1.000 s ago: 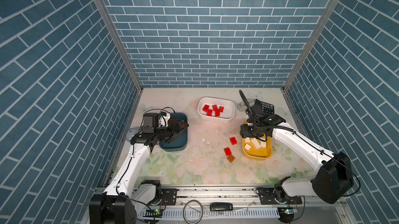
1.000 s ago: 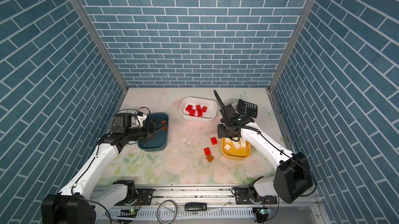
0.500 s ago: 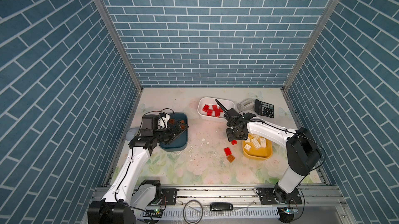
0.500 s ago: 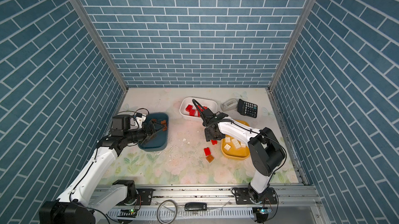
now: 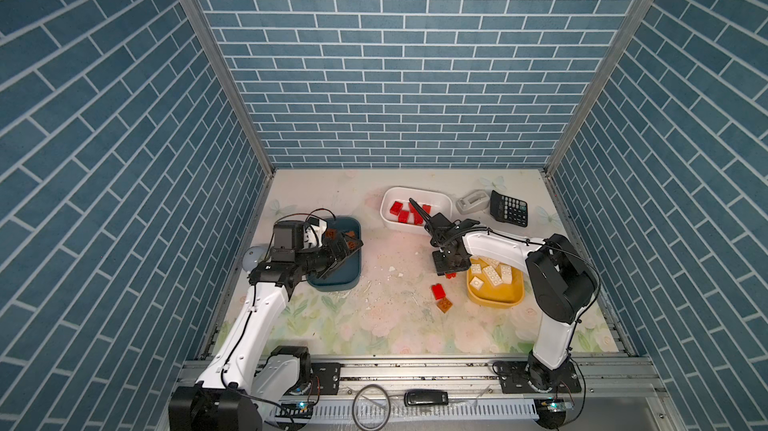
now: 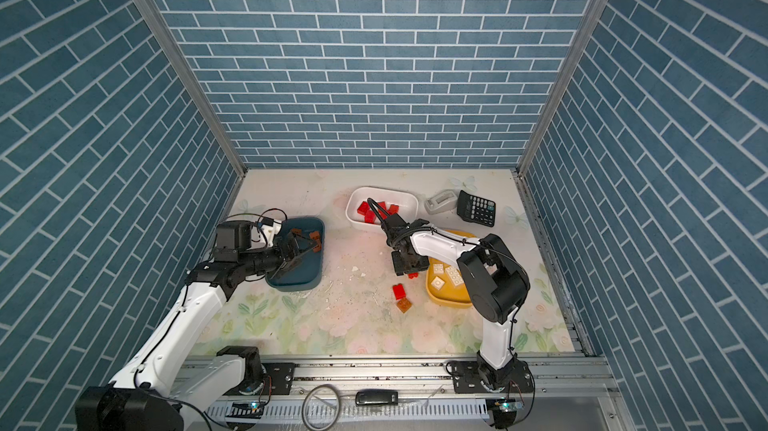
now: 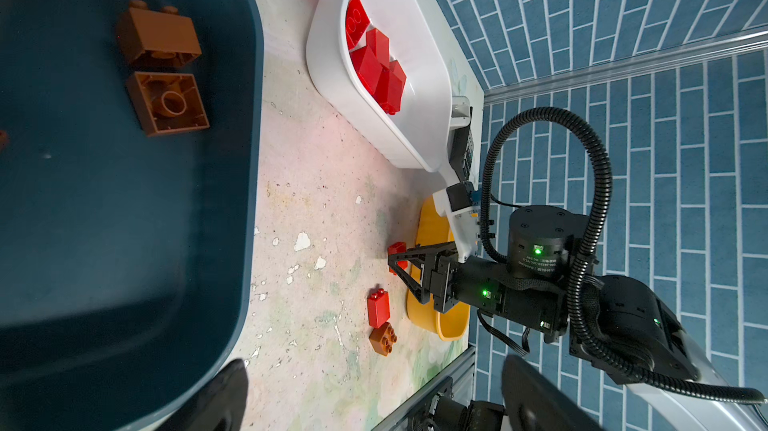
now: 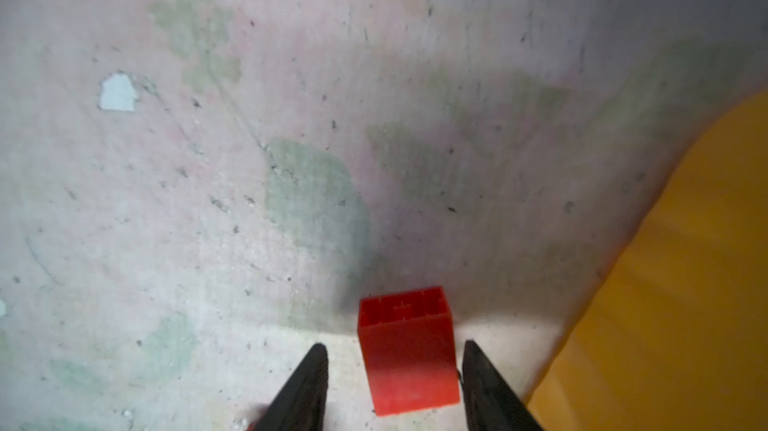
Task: Sort the legos into containers by color
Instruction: 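Carry the red brick over the white bin and open the right gripper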
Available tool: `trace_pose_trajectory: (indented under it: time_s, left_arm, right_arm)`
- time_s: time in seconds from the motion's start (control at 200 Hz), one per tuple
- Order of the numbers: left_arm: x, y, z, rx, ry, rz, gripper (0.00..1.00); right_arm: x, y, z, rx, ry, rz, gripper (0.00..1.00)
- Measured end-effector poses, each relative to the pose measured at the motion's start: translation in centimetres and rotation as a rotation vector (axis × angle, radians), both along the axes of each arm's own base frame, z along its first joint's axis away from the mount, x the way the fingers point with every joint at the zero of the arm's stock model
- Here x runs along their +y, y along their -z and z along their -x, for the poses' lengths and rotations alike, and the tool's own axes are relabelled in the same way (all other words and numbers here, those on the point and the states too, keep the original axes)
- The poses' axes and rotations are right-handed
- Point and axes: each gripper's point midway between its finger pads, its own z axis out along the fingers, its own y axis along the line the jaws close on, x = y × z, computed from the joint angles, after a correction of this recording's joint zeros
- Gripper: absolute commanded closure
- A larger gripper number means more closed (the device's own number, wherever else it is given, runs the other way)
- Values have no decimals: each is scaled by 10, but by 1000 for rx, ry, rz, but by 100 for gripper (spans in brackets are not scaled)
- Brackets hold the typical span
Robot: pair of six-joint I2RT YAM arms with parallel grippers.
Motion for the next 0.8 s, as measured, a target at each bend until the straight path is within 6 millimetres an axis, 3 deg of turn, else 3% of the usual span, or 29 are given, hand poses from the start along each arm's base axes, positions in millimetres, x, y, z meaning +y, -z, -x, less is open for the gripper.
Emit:
trace_pose_trajectory:
  time_s: [0.555, 0.665, 0.8]
  left_arm:
    - [0, 5, 0, 18, 5, -5, 3]
    - [0, 2, 1, 19, 11, -11, 3]
    - [0, -5, -2, 2, 16, -15, 3]
  right_arm:
    - [10, 2, 1, 20, -3, -48, 77]
    - [14, -14, -4, 5, -8, -57, 77]
    - [29, -53, -25, -72, -5, -126, 77]
